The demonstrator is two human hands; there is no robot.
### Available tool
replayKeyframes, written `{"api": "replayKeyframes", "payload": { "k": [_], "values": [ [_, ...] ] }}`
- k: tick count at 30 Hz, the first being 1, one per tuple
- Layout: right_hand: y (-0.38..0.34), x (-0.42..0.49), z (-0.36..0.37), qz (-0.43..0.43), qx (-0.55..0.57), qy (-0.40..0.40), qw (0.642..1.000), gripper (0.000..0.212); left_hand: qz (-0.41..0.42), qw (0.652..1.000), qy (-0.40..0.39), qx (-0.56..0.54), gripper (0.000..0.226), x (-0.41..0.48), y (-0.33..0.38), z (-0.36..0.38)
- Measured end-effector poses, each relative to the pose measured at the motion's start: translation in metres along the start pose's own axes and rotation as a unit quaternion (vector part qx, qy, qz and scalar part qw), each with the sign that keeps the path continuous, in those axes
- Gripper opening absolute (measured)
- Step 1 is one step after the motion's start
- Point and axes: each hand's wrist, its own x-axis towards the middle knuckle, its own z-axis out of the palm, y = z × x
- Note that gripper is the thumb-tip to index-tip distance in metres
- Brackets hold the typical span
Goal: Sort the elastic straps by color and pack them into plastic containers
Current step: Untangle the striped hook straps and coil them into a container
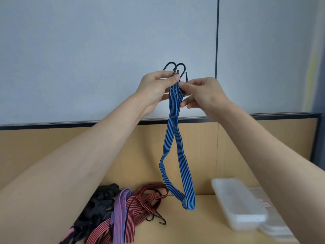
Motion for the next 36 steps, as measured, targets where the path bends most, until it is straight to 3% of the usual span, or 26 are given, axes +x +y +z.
{"api": "replayKeyframes", "payload": {
  "k": [4, 8, 13, 17, 29, 32, 36],
  "values": [
    [0.001, 0.003, 0.007, 0.009, -0.019, 0.022, 1.0, 0.019, 0.001, 0.997, 0.07, 0.035, 0.027, -0.002, -0.009, 0.001],
    [0.002, 0.004, 0.015, 0.027, -0.015, 0.029, 0.999, 0.019, 0.028, 0.99, 0.096, 0.098, 0.014, -0.004, -0.015, 0.0],
    [0.001, 0.001, 0.017, 0.023, -0.015, -0.003, 1.0, 0.018, 0.002, 0.998, 0.032, 0.06, 0.006, -0.008, -0.015, -0.014],
    [-0.002, 0.003, 0.015, 0.011, -0.039, 0.027, 0.999, 0.019, -0.025, 0.999, -0.015, -0.013, 0.002, -0.013, -0.014, -0.019],
    [0.017, 0.0, 0.019, 0.0, -0.09, 0.09, 0.992, 0.017, -0.131, 0.989, 0.047, -0.051, 0.032, -0.023, -0.023, -0.026],
    [0.019, 0.0, 0.022, 0.014, -0.086, 0.098, 0.991, 0.018, -0.164, 0.982, 0.057, -0.074, 0.052, -0.022, -0.021, -0.027],
    [0.019, 0.001, 0.022, 0.026, -0.079, 0.109, 0.991, 0.02, -0.163, 0.979, 0.049, -0.11, 0.015, -0.025, -0.018, -0.027]
  ]
}}
